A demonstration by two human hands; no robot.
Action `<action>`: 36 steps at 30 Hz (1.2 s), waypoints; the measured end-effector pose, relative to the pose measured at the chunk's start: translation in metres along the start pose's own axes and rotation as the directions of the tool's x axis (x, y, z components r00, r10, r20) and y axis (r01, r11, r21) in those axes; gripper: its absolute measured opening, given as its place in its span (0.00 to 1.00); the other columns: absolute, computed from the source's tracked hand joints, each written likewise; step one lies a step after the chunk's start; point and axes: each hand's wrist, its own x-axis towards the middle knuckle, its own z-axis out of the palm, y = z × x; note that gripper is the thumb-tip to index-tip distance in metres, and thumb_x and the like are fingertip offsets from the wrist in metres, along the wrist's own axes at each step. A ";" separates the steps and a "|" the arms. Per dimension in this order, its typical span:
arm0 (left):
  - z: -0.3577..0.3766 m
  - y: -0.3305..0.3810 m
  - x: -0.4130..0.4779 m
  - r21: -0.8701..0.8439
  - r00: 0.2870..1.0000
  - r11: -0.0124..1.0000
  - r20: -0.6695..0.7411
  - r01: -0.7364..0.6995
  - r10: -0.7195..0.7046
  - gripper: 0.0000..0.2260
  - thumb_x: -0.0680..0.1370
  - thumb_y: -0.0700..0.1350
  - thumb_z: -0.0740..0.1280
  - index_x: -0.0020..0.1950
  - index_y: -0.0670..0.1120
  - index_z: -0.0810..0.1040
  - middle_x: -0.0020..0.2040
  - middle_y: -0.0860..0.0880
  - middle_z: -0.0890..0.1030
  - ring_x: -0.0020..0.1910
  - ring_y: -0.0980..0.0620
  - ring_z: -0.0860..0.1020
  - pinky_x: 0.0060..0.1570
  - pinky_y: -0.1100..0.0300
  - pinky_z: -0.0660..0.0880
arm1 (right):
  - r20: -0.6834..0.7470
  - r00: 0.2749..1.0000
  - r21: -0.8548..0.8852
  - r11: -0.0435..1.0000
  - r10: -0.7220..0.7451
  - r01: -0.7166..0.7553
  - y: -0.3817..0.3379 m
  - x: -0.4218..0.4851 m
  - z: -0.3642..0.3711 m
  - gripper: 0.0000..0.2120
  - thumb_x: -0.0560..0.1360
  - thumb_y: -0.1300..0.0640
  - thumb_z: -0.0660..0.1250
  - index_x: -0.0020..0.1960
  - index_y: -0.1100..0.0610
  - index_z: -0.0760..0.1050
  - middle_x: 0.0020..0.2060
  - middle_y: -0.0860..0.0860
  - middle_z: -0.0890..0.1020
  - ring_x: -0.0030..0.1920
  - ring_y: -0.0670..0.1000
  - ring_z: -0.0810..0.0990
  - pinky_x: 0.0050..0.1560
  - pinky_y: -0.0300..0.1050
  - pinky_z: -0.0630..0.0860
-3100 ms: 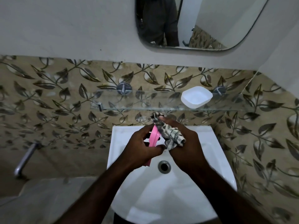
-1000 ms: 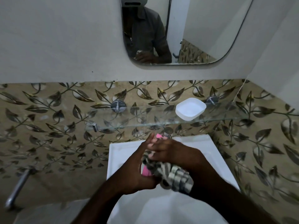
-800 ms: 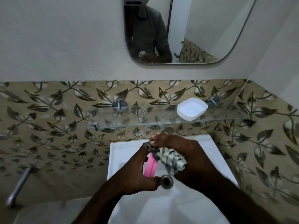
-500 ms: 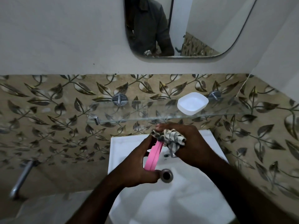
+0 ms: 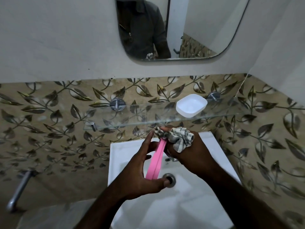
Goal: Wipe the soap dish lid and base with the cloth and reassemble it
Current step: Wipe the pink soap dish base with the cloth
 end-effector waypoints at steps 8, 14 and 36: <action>0.006 -0.002 0.000 0.013 0.997 0.998 -0.046 -0.062 0.062 0.53 0.63 0.58 0.77 0.75 0.66 0.43 0.74 0.65 0.61 0.74 0.61 0.60 0.72 0.60 0.62 | 0.218 0.943 0.426 0.845 0.251 -0.323 0.005 -0.009 0.006 0.15 0.76 0.65 0.67 0.62 0.66 0.75 0.56 0.71 0.78 0.52 0.64 0.80 0.49 0.56 0.79; 0.016 -0.004 0.001 -0.051 0.995 0.994 0.016 -0.095 0.096 0.56 0.63 0.58 0.78 0.75 0.65 0.38 0.76 0.66 0.55 0.76 0.62 0.54 0.74 0.56 0.59 | -0.004 0.981 0.358 0.916 0.194 -0.180 0.010 -0.009 0.014 0.08 0.75 0.75 0.63 0.51 0.70 0.77 0.38 0.59 0.83 0.35 0.51 0.83 0.31 0.40 0.76; 0.026 -0.001 0.015 -0.288 0.980 0.938 0.008 0.191 -0.197 0.10 0.64 0.42 0.73 0.38 0.58 0.81 0.35 0.57 0.82 0.36 0.59 0.79 0.41 0.60 0.74 | 0.059 0.952 -0.390 0.871 -0.300 0.299 -0.005 -0.035 0.004 0.28 0.70 0.60 0.69 0.64 0.37 0.73 0.62 0.35 0.77 0.65 0.37 0.73 0.66 0.34 0.68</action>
